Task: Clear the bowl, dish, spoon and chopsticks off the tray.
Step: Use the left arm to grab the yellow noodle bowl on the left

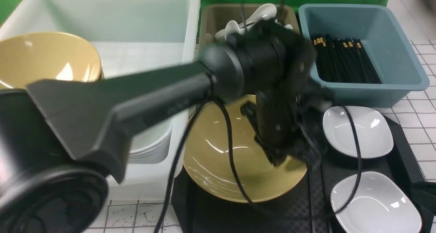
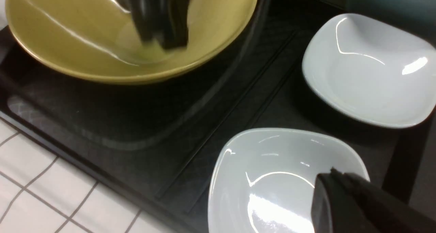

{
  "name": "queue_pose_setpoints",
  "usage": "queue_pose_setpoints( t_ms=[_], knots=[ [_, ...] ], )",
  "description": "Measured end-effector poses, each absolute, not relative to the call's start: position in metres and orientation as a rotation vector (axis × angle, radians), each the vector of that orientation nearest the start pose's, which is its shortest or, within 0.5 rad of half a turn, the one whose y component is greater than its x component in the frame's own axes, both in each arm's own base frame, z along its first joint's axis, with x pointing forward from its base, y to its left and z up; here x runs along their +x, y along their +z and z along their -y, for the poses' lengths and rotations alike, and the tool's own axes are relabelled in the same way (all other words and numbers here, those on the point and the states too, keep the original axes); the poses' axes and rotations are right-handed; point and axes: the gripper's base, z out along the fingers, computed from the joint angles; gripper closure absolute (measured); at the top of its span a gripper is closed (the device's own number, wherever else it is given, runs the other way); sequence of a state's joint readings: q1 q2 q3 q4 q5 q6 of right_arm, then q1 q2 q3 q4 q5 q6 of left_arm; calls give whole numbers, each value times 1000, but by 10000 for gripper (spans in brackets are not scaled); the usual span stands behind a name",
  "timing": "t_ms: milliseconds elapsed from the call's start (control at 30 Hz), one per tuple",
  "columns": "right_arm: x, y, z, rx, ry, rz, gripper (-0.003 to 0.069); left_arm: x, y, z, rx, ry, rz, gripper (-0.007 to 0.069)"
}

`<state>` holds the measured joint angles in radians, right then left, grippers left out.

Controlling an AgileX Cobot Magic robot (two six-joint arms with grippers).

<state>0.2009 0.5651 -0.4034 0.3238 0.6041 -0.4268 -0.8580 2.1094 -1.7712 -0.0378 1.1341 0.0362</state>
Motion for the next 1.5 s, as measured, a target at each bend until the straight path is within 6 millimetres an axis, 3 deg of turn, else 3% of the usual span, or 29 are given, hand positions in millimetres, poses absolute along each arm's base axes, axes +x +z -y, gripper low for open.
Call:
queue_pose_setpoints(
  t_ms=[133, 300, 400, 467, 567, 633, 700, 767, 900, 1000, 1100, 1233, 1367, 1500],
  knots=[
    [99, 256, -37, -493, 226, -2166, 610, 283, 205, 346, 1236, -294, -2717, 636],
    [99, 256, -37, -493, 226, -2166, 610, 276, 211, 361, 1193, -598, -2692, 636],
    [99, 256, -37, -493, 227, -2167, 610, 274, 217, 365, 1234, -676, -2646, 636],
    [99, 255, -37, -494, 228, -2169, 610, 277, 227, 362, 1255, -650, -2626, 630],
    [99, 255, -37, -498, 230, -2179, 610, 289, 264, 340, 1305, -486, -2577, 589],
    [99, 255, -37, -499, 231, -2179, 610, 294, 277, 331, 1308, -413, -2557, 565],
    [99, 255, -37, -498, 231, -2179, 610, 309, 301, 308, 1281, -226, -2499, 487],
    [99, 255, -37, -498, 231, -2179, 610, 320, 308, 294, 1248, -130, -2485, 400],
    [99, 255, -37, -498, 231, -2179, 610, 343, 288, 282, 1216, -30, -2523, 236],
    [99, 255, -37, -498, 231, -2179, 610, 355, 264, 280, 1218, 1, -2571, 174],
    [99, 255, -37, -498, 231, -2179, 610, 361, 242, 283, 1245, 11, -2615, 158],
    [99, 255, -37, -498, 231, -2179, 610, 363, 218, 289, 1387, -30, -2615, 189],
    [99, 254, -37, -498, 232, -2180, 610, 364, 200, 292, 1533, -30, -2576, 281],
    [98, 251, -37, -497, 231, -2187, 607, 365, 207, 291, 1529, -80, -2568, 395]
  ],
)
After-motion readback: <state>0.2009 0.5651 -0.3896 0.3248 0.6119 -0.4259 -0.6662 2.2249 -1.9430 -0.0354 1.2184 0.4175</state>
